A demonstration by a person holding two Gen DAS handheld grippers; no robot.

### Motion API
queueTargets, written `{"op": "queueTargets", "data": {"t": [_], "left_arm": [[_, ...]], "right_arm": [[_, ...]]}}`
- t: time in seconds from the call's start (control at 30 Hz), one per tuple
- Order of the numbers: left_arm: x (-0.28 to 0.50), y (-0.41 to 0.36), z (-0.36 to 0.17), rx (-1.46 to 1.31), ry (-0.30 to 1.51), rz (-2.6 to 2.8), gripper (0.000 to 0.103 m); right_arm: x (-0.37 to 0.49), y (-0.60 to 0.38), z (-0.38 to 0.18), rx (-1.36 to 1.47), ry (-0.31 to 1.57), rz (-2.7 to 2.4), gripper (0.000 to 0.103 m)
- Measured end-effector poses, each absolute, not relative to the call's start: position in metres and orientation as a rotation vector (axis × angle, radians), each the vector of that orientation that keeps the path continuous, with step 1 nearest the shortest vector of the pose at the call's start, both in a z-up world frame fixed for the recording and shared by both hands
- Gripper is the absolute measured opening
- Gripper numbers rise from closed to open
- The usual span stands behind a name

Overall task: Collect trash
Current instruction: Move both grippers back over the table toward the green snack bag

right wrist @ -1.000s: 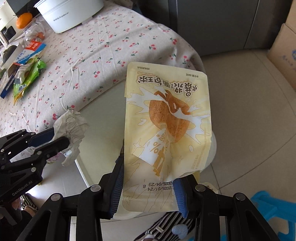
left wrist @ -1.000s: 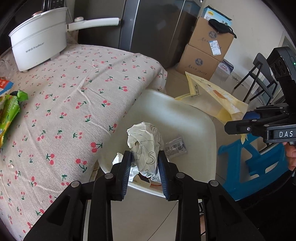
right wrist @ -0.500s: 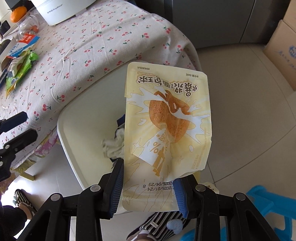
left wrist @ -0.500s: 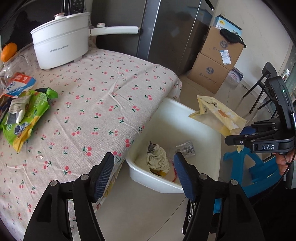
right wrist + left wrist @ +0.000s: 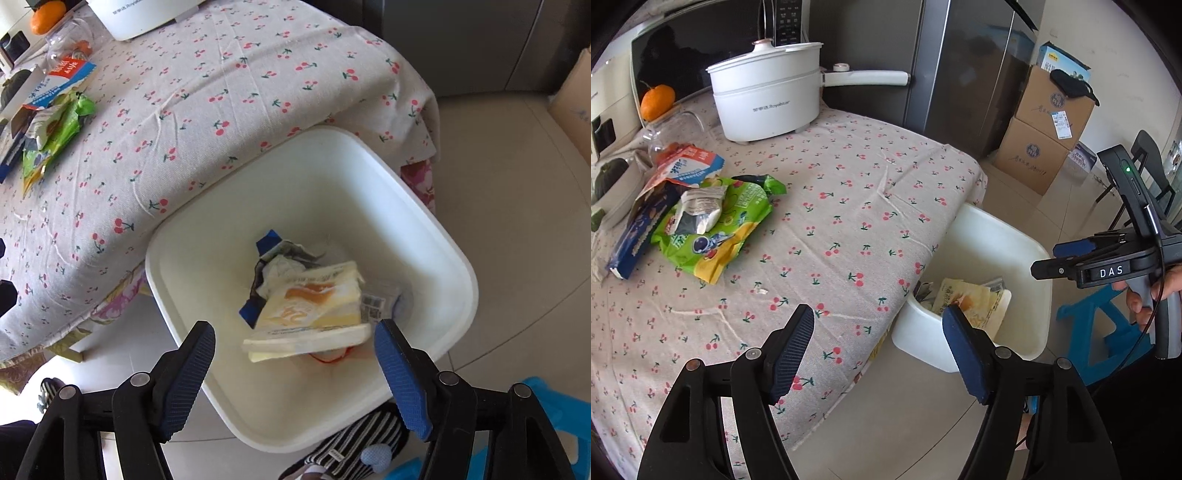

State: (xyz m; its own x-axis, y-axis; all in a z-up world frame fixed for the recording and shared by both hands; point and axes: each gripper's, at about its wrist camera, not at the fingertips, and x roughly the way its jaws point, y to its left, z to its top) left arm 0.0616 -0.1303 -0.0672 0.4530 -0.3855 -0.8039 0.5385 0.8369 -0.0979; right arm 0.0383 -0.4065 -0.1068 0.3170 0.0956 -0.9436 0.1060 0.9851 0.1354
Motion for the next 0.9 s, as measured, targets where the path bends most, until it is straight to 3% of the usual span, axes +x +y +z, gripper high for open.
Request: {"op": "queueTargets", "data": {"t": [0.13, 0.27, 0.47, 0.9], "left_arm": [[0.062, -0.109, -0.063, 0.166, 0.946, -0.535, 0.077], [0.059, -0.086, -0.057, 0.18, 0.931, -0.473, 0.089], [0.064, -0.037, -0.054, 0.121, 0.963, -0.373, 0.099], [0.074, 0.068, -0.044, -0.044, 0.988, -0.166, 0.103]], "right_arm": [[0.044, -0.392, -0.101, 0.185, 1.237, 0.008, 0.078], [0.051, -0.372, -0.095, 0.159, 1.221, 0.028, 0.079], [0.063, -0.334, -0.086, 0.119, 1.194, 0.065, 0.081], [0.101, -0.233, -0.072, 0.084, 1.127, 0.152, 0.083]]}}
